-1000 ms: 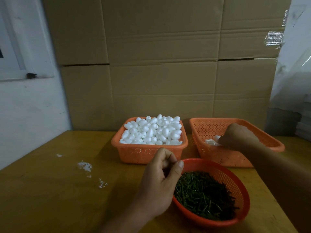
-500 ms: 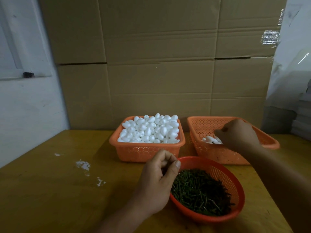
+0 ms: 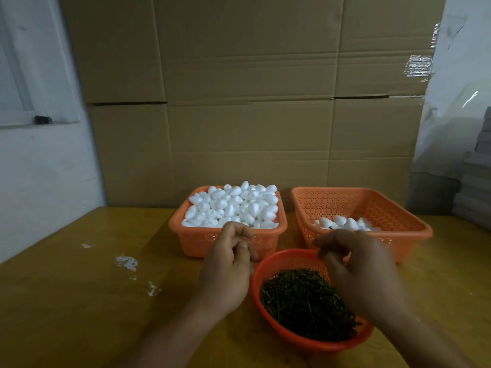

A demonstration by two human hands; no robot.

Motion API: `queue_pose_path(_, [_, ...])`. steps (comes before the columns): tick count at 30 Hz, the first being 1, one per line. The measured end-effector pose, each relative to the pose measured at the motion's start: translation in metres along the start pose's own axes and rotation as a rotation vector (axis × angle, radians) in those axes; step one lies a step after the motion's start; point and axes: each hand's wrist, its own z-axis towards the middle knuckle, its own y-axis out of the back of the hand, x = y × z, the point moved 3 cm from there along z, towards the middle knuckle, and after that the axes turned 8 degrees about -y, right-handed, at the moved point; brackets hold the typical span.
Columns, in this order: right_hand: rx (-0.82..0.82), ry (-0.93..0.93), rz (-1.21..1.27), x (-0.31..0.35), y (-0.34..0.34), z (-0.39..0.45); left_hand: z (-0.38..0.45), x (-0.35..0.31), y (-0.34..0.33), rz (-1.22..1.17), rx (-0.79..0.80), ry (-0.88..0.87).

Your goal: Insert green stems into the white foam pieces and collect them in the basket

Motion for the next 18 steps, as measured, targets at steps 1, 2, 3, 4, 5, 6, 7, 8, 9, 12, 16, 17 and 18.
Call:
queue_pose_path(1, [0.016,-0.005,-0.014,-0.001,-0.004,-0.003,0.007,0.000,0.004,0.011,-0.016,0.023])
queue_pose_path(2, [0.026,-0.009,-0.027,-0.003,-0.006,-0.004,0.015,0.001,0.007,0.031,-0.032,0.043])
queue_pose_path(3, [0.032,-0.008,-0.034,-0.004,-0.007,-0.006,0.024,0.001,0.011,0.068,-0.047,0.055])
queue_pose_path(4, [0.035,-0.004,-0.041,-0.005,-0.008,-0.006,0.034,0.001,0.014,0.119,-0.057,0.060])
queue_pose_path(5, [0.034,0.003,-0.044,-0.005,-0.007,-0.007,0.045,0.001,0.016,0.170,-0.064,0.060])
queue_pose_path(6, [0.029,0.009,-0.041,-0.004,-0.007,-0.007,0.056,0.000,0.017,0.211,-0.067,0.058])
queue_pose_path(7, [0.025,0.013,-0.036,-0.004,-0.006,-0.008,0.067,0.000,0.017,0.243,-0.064,0.056])
queue_pose_path(8, [0.025,0.011,-0.033,-0.004,-0.005,-0.008,0.078,0.001,0.016,0.275,-0.053,0.062])
queue_pose_path(9, [0.028,0.006,-0.036,-0.004,-0.004,-0.008,0.089,0.002,0.015,0.311,-0.032,0.081])
queue_pose_path(12, [0.047,-0.012,-0.047,-0.005,-0.003,-0.008,0.114,0.008,0.007,0.450,0.060,0.166])
queue_pose_path(16, [0.042,-0.005,-0.037,-0.007,-0.003,-0.009,0.140,0.017,-0.007,0.669,0.210,0.232])
queue_pose_path(17, [0.038,-0.001,-0.037,-0.007,-0.003,-0.010,0.145,0.020,-0.011,0.718,0.246,0.250])
queue_pose_path(18, [0.035,0.004,-0.039,-0.007,-0.003,-0.010,0.149,0.022,-0.015,0.761,0.281,0.263])
